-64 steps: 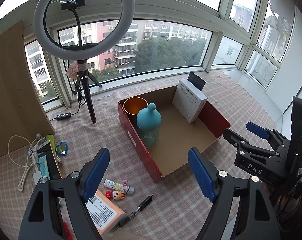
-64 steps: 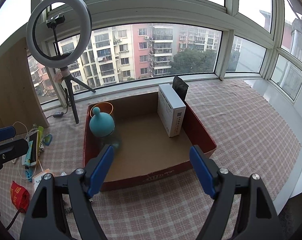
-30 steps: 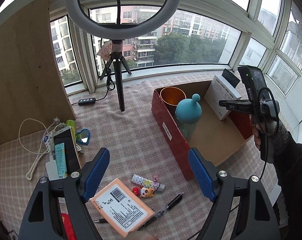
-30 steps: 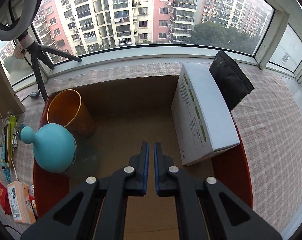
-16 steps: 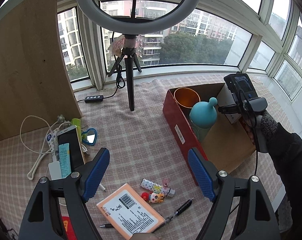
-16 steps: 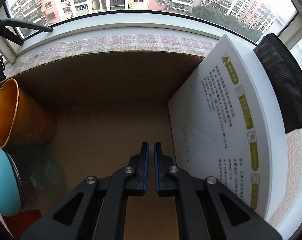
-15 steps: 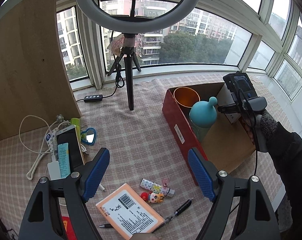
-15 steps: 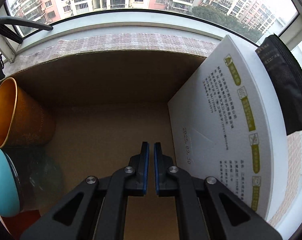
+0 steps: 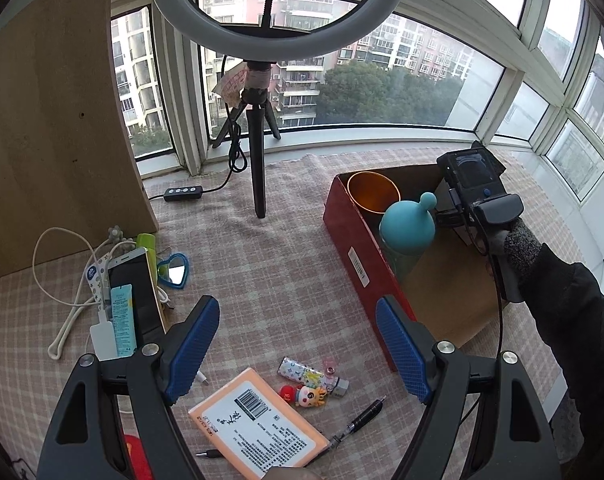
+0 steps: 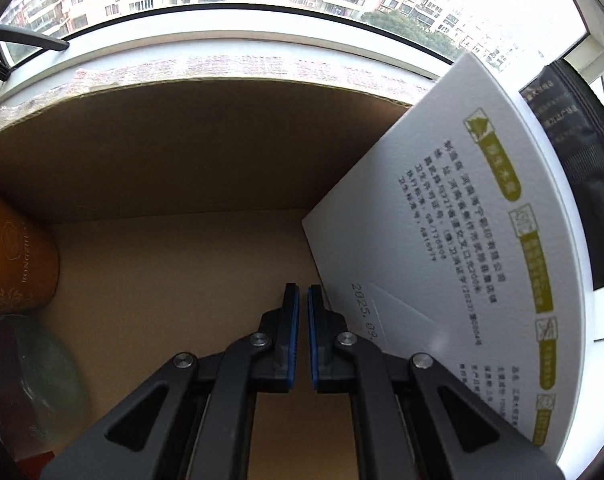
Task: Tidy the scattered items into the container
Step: 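Reach the right gripper into the red box and push the white box upright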
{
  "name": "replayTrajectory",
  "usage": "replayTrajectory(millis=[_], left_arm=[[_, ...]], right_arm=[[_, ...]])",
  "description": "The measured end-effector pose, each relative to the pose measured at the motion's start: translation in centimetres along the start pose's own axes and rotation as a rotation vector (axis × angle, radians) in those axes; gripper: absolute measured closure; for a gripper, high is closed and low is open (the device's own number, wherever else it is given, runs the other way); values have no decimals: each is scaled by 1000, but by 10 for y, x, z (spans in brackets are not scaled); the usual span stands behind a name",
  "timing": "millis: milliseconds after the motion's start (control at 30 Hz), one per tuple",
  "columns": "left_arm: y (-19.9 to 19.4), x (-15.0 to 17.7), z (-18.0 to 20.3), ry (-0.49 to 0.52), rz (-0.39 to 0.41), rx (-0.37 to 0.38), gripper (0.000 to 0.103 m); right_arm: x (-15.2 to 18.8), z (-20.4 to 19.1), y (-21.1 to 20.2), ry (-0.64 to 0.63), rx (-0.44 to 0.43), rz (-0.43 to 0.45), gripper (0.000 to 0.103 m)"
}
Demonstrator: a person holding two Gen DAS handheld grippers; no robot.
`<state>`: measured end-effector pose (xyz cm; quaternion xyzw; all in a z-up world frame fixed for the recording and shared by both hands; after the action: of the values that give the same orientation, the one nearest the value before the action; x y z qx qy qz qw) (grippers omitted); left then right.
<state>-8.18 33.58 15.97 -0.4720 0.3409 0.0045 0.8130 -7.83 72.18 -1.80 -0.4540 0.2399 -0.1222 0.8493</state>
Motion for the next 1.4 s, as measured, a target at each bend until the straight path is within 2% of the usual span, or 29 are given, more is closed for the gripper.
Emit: replayTrajectory(millis=[133,533,733,833,900,1000,1100,1233,1300,1400], left_arm=[[3,1,3,8,-8,7,24],[-1,3,-3,-5,-2,2,24],[-6,4,-4,-2,10,-1,24],[-10,4,-4,1,17,-7,24],[-12,5,-4,0,21,-8,24],[-16,5,-4,0,28,-9,24],[-19,5,-3,2,36,-8,24],[-23,6,-3,7,37,-13,24],[-24,6,-7,4,37,-19,24],[-23,5,-11,-6,38,-24,24]], right_arm=[[-4,0,0,41,45,3,98],[-13,-5,7,146,84,-14,101],[-9,-7,-17,136,9,44,100],[2,5,-48,142,-101,92,99],[4,26,-65,157,-173,113,99],[20,27,-80,150,-194,104,99],[12,21,-47,115,-110,85,99],[-5,17,-22,122,-100,-7,99],[-11,19,-22,124,-46,16,99],[-16,14,-17,118,-74,-12,99]])
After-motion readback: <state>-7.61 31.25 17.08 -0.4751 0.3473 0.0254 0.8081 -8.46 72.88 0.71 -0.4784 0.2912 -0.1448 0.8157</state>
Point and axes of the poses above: each gripper's, at about its wrist camera, not at the fingertips, and y roughly the way its jaws point, z to its right, x to its underside, the point moved 4 cm from there along y, roughly the way its jaws point, and after that the axes turned 15 degrees about x, right-handed, at the moved point
